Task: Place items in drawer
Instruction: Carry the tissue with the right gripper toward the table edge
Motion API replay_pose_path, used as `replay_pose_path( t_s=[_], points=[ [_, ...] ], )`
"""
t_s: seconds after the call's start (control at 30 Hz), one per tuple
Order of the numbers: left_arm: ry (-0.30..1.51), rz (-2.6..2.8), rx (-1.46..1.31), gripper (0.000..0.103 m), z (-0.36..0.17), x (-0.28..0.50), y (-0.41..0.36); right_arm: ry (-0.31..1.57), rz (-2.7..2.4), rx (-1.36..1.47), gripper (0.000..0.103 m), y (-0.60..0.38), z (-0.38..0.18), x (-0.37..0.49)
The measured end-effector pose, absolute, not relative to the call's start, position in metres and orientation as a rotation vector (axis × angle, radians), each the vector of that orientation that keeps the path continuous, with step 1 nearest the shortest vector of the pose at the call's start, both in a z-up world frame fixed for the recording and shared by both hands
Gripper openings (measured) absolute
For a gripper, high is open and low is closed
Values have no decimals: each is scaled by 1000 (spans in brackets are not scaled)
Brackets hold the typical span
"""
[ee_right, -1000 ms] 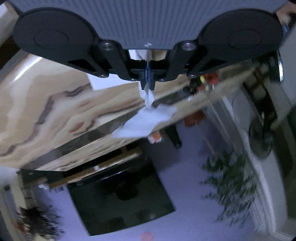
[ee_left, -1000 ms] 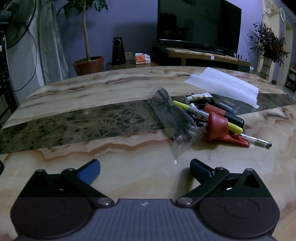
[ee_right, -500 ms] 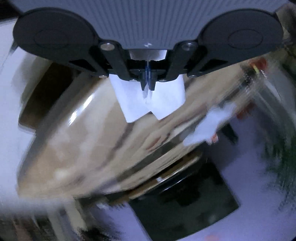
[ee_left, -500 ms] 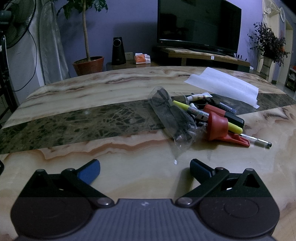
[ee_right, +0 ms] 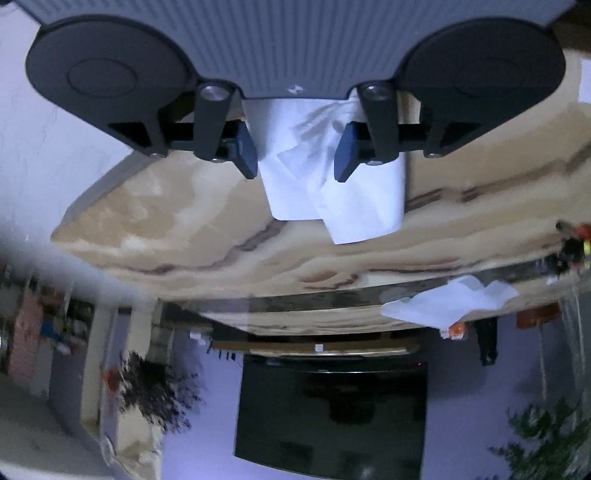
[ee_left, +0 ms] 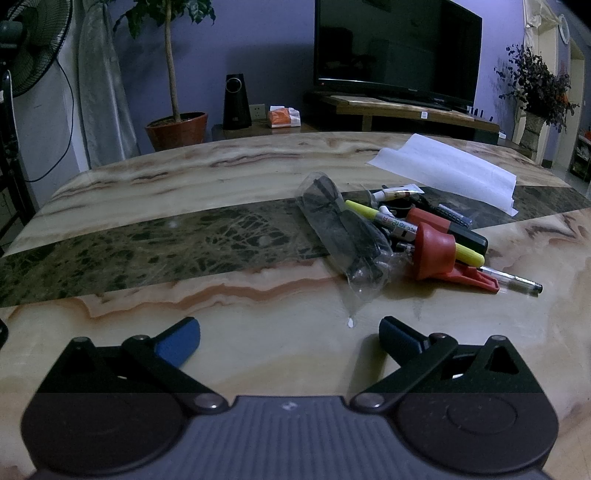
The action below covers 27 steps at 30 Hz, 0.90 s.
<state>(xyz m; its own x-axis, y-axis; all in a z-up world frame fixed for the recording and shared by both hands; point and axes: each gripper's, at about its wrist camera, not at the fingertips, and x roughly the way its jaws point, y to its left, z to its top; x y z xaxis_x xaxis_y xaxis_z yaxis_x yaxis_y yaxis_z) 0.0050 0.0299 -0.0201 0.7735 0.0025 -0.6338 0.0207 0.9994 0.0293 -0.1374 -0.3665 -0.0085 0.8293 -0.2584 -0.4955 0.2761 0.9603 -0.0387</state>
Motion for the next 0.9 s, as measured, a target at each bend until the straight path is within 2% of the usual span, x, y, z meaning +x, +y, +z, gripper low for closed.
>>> replay_pose_path(
  t_s=[0.23, 0.37, 0.67, 0.73, 0.8, 0.9],
  points=[
    [686, -10, 35, 103, -20, 5, 30, 533, -277, 128, 52, -377, -9, -142],
    [686, -10, 35, 103, -20, 5, 30, 530, -297, 189, 65, -383, -12, -149],
    [687, -10, 35, 103, -20, 5, 30, 533, -322, 394, 70, -402, -21, -162],
    [687, -10, 35, 103, -20, 5, 30, 540, -311, 435, 69, -406, -21, -163],
    [687, -10, 35, 103, -20, 5, 30, 540, -290, 434, 55, -405, -20, -164],
    [687, -10, 35, 103, -20, 5, 30, 534, -278, 364, 48, -397, -17, -166]
  ],
)
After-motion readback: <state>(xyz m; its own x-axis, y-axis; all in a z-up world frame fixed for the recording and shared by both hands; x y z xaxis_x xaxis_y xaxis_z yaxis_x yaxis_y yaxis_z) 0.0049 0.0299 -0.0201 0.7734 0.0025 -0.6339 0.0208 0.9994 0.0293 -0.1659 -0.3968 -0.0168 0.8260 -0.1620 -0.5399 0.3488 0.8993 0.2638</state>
